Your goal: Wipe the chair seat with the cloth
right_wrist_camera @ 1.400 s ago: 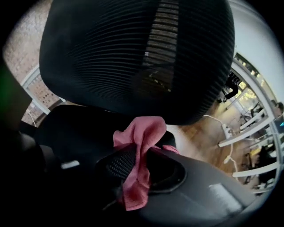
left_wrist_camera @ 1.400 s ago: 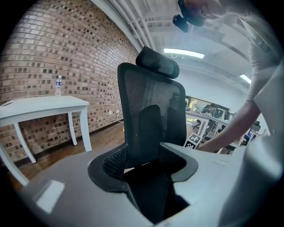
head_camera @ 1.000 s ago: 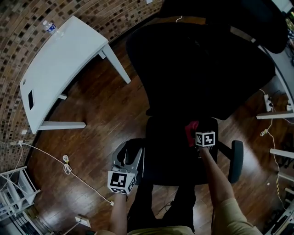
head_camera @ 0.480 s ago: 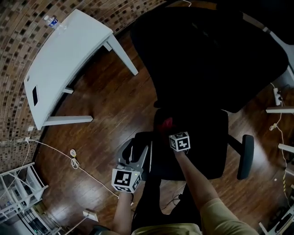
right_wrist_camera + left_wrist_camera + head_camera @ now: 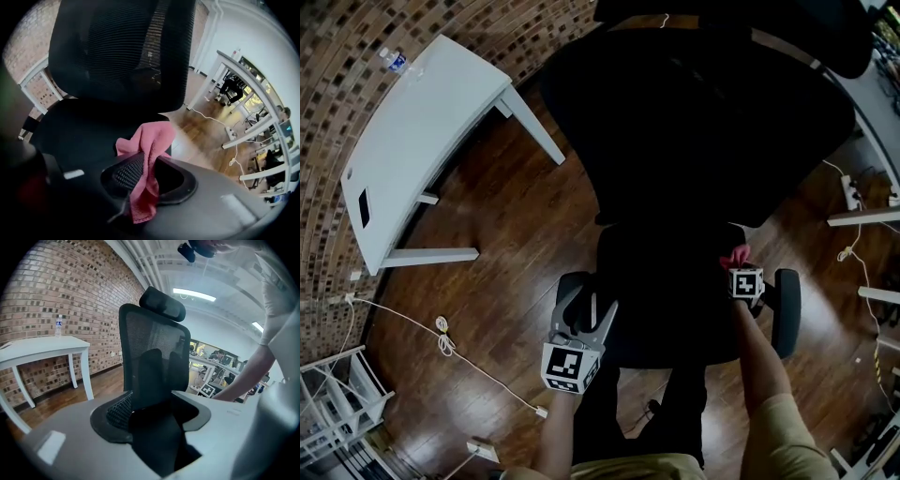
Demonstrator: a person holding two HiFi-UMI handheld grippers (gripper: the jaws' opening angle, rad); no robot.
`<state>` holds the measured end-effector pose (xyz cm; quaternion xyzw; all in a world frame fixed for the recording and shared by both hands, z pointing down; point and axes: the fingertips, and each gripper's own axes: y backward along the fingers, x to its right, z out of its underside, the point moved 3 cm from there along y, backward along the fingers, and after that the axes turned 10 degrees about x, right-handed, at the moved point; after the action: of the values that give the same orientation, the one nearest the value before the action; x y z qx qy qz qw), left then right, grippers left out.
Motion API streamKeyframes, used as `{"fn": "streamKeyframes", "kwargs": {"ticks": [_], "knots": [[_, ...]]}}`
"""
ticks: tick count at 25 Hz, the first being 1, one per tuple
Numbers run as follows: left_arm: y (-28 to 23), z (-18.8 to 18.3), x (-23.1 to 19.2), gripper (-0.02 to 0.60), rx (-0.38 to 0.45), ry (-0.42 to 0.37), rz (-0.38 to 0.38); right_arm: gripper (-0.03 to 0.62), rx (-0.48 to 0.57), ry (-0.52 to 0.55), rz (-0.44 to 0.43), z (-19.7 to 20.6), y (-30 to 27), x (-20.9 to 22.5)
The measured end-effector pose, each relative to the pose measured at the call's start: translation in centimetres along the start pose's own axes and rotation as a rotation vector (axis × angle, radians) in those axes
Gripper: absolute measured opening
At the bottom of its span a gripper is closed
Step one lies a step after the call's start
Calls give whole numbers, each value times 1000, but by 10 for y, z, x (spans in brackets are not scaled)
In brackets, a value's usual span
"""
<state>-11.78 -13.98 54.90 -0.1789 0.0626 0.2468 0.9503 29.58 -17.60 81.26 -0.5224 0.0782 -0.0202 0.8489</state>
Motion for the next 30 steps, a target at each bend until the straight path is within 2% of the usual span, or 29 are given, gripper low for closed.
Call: {"fn": "streamKeyframes", "kwargs": {"ticks": [2, 4, 9, 11, 12, 14, 16, 19, 22, 24, 26, 28, 30], "knots": [[3, -2, -3, 242, -2, -3, -5, 81, 53, -40, -27, -8, -3, -10], [9, -8, -10, 241, -5, -11, -15, 81, 126, -88, -140, -20, -1, -55], [18, -10, -28, 239, -14, -24, -45, 80, 301, -131, -668, -52, 21, -277], [20, -13, -31, 239, -13, -33, -43, 80, 323, -152, -819, -61, 38, -352], [20, -15, -33, 239, -12, -38, -42, 80, 310, -153, -860, -62, 42, -379], [22, -18, -38, 239, -13, -48, -42, 80, 272, -154, -881, -55, 41, -408], [25, -21, -41, 239, -17, -53, -49, 80, 278, -141, -868, -48, 37, -405], [23, -20, -42, 238, -15, -45, -54, 78, 261, -29, -769, -31, 22, -351], [16, -14, -35, 238, -12, -24, -44, 78, 180, -14, -585, -1, 5, -248], [11, -11, -27, 238, -8, -14, -31, 78, 149, -7, -426, 12, 2, -168], [4, -11, -17, 236, 2, -11, -12, 78, 131, 51, -246, 16, 6, -94], [0, -12, -8, 238, 5, -9, 4, 78, 117, 95, -109, 15, 14, -40], [-1, -11, -1, 238, 1, -2, 11, 78, 103, 102, -52, 15, 18, -14]]}}
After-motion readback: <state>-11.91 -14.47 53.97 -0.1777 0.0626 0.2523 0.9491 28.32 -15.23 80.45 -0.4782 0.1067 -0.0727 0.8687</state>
